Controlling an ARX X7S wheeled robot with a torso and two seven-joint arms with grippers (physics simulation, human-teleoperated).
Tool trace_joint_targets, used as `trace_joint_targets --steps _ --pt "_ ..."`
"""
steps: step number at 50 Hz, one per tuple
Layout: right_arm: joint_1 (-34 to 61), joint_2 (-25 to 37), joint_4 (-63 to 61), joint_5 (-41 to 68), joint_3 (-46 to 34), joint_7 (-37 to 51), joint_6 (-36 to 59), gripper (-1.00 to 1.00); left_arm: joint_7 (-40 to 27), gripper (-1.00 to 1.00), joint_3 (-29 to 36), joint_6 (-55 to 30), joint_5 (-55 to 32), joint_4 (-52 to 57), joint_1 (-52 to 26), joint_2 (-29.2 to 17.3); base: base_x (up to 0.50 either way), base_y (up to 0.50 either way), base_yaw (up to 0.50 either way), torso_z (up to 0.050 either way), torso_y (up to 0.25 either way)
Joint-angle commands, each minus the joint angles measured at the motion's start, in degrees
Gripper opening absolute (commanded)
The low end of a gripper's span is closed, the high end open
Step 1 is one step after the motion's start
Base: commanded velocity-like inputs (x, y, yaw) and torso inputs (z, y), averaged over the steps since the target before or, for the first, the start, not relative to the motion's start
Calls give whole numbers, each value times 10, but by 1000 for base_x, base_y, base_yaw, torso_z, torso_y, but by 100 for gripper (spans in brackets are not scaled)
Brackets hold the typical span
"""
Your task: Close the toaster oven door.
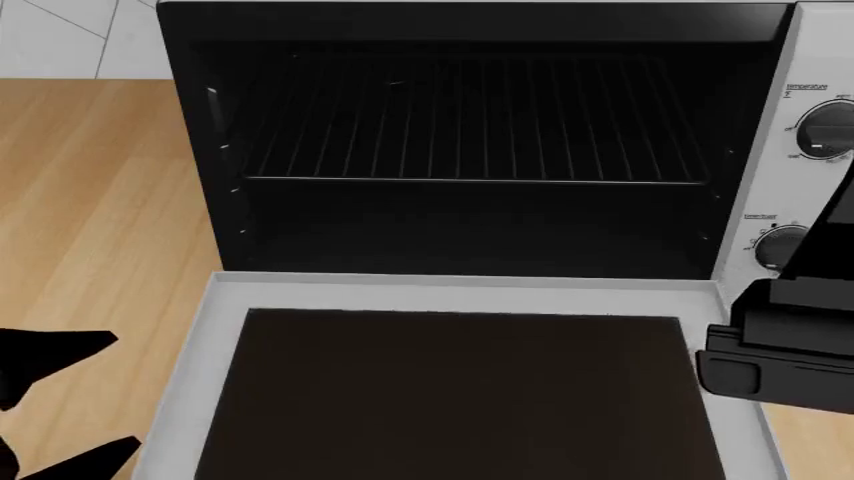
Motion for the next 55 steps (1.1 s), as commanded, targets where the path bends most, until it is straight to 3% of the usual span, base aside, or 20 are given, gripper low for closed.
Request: trace_joint_targets --steps 1,18,25,43,55 --pt "22 2 0 -3 -28 2 -2 100 4 100 20 18 13 -41 -34 24 0 0 0 0 0" --pt "104 -26 0 30 -65 6 50 100 -8 100 65 85 38 -158 -108 73 0 0 0 0 0" --pt "130 -19 0 28 -96 8 43 100 -15 100 84 110 49 -212 -140 97 0 0 -2 0 0" --pt "167 0 0 11 -160 11 17 100 -10 100 110 131 64 -232 -162 121 1 0 -3 0 0" --pt "189 6 0 14 -179 9 13 100 -47 100 139 184 90 -319 -207 155 1 0 -4 0 0"
